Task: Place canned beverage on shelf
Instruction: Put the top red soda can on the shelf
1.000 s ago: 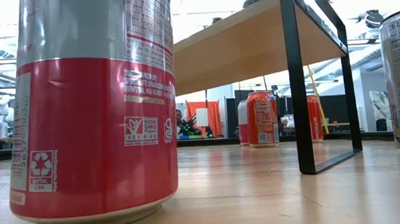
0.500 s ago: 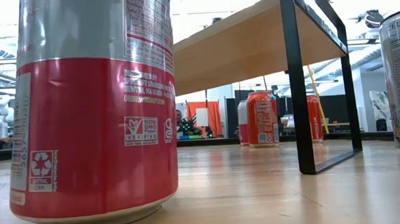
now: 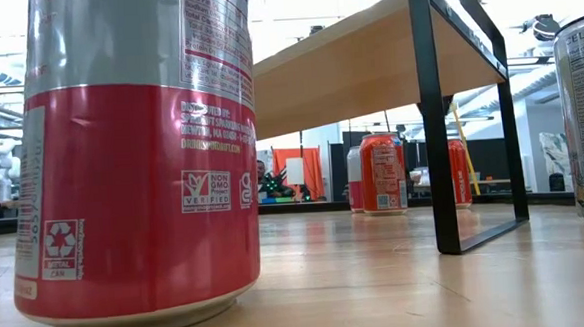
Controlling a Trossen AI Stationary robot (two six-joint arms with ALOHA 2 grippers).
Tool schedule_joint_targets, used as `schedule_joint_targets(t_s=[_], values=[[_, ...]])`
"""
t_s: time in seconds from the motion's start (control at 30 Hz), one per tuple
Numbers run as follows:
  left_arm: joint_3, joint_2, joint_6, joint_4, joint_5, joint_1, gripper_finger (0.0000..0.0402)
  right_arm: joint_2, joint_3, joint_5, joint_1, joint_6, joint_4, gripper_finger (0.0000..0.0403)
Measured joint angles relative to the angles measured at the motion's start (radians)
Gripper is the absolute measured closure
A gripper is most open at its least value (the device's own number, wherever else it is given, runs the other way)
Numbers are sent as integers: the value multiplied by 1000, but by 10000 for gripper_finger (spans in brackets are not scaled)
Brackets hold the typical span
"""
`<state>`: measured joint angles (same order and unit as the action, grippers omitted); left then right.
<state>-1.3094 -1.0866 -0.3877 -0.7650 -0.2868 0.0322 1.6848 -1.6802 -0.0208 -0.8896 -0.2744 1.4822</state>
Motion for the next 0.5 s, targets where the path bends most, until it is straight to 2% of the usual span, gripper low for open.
schedule_joint_targets(t_s=[0.23,0.5], values=[[0,0,0,0,1,0,402,1,72,0,-11,9,-12,105],[0,0,0,0,28,0,402,1,144,29,-11,10,-111,80]])
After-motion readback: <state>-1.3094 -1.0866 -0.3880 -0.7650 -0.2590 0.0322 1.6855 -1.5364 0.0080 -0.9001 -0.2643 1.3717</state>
